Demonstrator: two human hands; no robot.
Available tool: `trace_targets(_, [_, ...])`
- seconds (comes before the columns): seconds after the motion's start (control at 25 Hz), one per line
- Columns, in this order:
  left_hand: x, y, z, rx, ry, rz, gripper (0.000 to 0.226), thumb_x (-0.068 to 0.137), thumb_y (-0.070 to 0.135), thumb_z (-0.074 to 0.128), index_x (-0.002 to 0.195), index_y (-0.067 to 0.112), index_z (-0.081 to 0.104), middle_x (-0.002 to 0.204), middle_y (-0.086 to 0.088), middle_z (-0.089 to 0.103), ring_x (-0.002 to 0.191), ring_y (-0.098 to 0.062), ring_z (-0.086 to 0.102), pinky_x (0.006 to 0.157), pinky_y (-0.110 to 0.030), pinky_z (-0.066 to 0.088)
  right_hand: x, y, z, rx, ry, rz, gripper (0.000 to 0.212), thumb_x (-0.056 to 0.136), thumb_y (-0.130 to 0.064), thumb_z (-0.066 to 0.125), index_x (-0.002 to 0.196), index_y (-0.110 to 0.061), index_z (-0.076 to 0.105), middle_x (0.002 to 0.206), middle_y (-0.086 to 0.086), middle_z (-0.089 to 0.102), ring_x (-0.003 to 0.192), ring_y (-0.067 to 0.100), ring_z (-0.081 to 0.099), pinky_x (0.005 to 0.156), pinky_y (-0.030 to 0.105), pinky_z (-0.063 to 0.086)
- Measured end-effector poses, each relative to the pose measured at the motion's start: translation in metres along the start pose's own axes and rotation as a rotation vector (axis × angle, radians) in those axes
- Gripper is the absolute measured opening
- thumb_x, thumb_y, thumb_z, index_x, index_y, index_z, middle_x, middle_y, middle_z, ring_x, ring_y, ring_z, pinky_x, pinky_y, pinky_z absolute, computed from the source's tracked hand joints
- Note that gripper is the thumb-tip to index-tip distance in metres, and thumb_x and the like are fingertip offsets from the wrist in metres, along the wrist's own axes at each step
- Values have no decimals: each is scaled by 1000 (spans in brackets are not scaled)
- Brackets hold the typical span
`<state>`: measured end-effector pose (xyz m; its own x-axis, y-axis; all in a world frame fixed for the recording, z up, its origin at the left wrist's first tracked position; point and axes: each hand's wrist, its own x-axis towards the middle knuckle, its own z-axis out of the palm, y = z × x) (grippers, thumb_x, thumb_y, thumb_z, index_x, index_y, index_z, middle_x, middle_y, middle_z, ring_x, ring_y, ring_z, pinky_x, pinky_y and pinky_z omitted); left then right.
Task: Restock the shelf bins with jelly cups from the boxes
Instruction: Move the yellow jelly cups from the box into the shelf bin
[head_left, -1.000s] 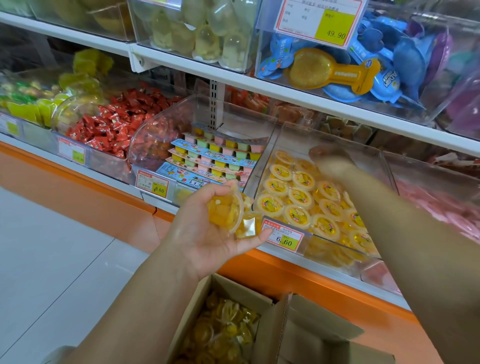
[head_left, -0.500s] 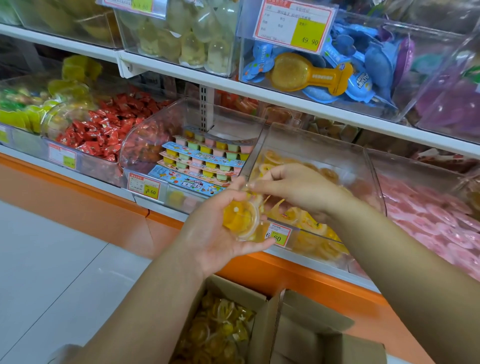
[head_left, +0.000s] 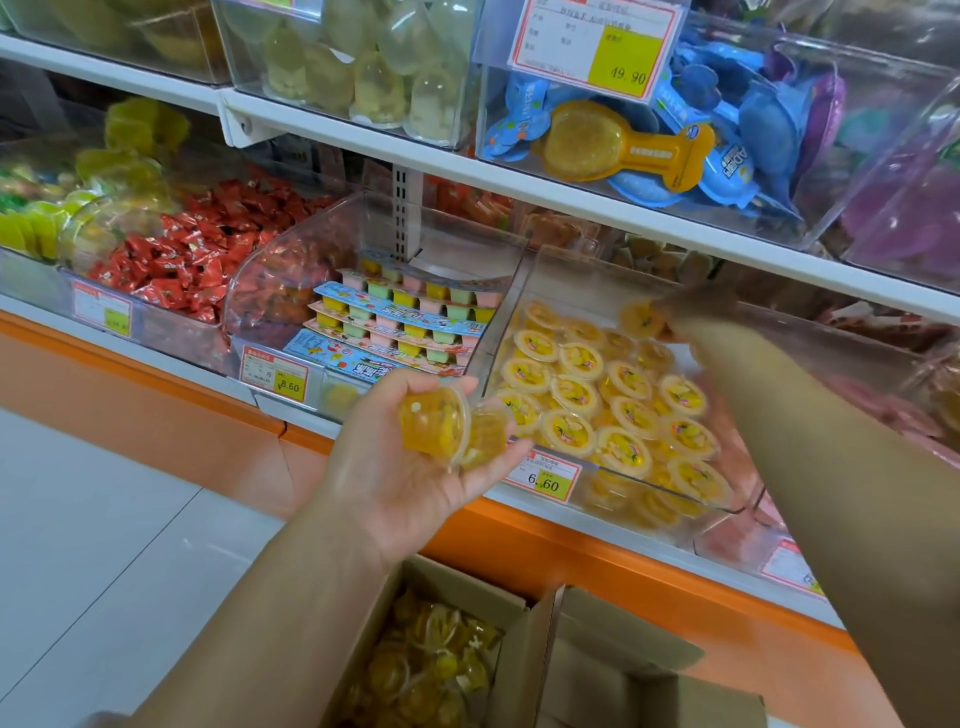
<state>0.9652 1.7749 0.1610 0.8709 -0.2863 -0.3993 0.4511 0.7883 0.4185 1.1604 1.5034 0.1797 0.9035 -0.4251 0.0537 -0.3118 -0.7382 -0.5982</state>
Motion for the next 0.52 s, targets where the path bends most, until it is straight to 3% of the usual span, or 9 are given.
trace_targets(0.16, [0, 3, -2, -4, 16, -1, 42, 70, 20, 65, 108, 3, 61, 110, -26, 66, 114, -40, 64, 73, -54, 60, 11, 13, 26, -283, -71, 15, 18, 89, -16, 60, 75, -6, 60, 75, 12, 59, 78, 23, 60, 60, 28, 47])
trace_targets(0.32, [2, 4, -4, 4, 45, -14, 29, 84, 21, 61, 106, 3, 62, 107, -25, 67, 108, -38, 67, 76, -55, 60, 19, 24, 39, -296, -104, 6, 17, 87, -19, 61, 86, -3, 66, 83, 14, 65, 75, 27, 62, 49, 24, 40])
trace_targets(0.44, [3, 2, -4, 1, 40, -32, 29, 86, 22, 60, 108, 4, 62, 106, -24, 66, 110, -37, 66, 77, -55, 59, 20, 29, 36, -351, -139, -18, 25, 90, -23, 58, 97, -2, 68, 91, 14, 66, 81, 28, 62, 62, 26, 41])
trace_targets(0.52, [3, -1, -3, -7, 25, -42, 30, 85, 22, 61, 109, 4, 61, 105, -24, 65, 111, -36, 65, 78, -56, 59, 12, 23, 27, -411, -134, -116, 29, 95, -28, 53, 111, -7, 66, 111, 14, 65, 97, 29, 60, 71, 25, 40])
